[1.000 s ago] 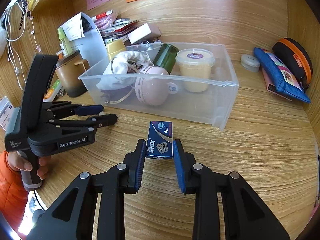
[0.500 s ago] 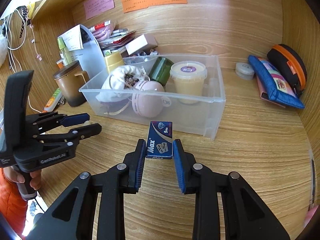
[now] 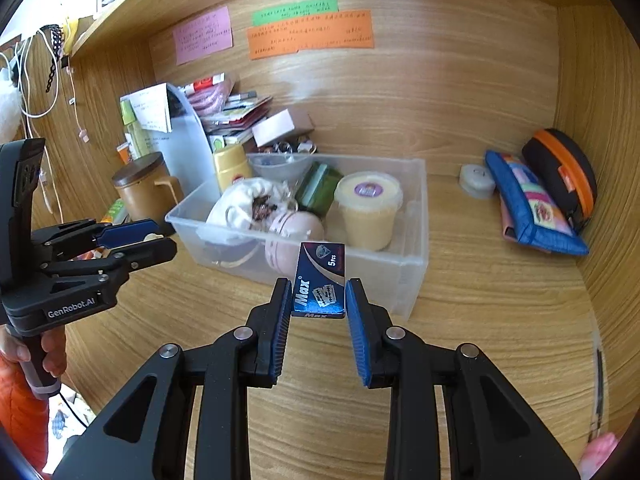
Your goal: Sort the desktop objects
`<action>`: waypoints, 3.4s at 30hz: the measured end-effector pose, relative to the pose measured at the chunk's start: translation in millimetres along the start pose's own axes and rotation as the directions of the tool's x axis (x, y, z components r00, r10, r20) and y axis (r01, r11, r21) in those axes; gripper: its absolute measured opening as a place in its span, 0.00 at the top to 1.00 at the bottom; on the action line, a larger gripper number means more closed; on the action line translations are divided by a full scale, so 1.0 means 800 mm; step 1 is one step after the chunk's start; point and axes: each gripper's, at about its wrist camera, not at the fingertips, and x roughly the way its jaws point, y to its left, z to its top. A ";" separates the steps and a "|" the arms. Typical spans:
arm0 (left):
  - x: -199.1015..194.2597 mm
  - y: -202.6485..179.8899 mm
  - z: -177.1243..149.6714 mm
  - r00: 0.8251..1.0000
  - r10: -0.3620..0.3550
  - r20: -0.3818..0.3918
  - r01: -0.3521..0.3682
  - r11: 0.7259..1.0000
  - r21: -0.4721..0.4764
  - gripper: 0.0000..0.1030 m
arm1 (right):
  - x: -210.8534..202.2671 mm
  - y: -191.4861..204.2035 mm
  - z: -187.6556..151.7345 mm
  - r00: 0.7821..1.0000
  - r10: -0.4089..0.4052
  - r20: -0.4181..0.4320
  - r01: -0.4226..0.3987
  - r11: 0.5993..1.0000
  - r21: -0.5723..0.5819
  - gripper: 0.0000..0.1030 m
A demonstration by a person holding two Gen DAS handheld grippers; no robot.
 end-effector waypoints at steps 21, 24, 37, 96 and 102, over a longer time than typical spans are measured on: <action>0.049 0.050 0.048 1.000 -0.019 -0.005 0.018 0.996 -0.083 0.61 | 0.054 -0.023 0.052 0.999 -0.028 -0.032 0.027 0.999 -0.047 0.75; 0.065 0.053 0.050 0.999 -0.027 -0.025 0.024 0.995 -0.094 0.61 | 0.069 -0.019 0.058 0.999 -0.017 -0.049 0.014 0.998 -0.069 0.75; 0.113 0.059 0.055 0.996 -0.046 -0.080 0.037 0.994 -0.107 0.61 | 0.114 0.001 0.069 0.989 0.046 -0.142 -0.068 0.986 -0.152 0.75; -0.073 -0.019 0.027 0.949 0.222 0.223 -0.191 0.970 -0.154 0.01 | -0.071 0.006 0.042 0.947 -0.202 0.249 0.207 0.978 0.007 0.00; -0.070 -0.025 0.020 0.943 0.243 0.226 -0.210 0.965 -0.158 0.01 | -0.076 0.004 0.033 0.947 -0.208 0.244 0.206 0.978 0.034 0.00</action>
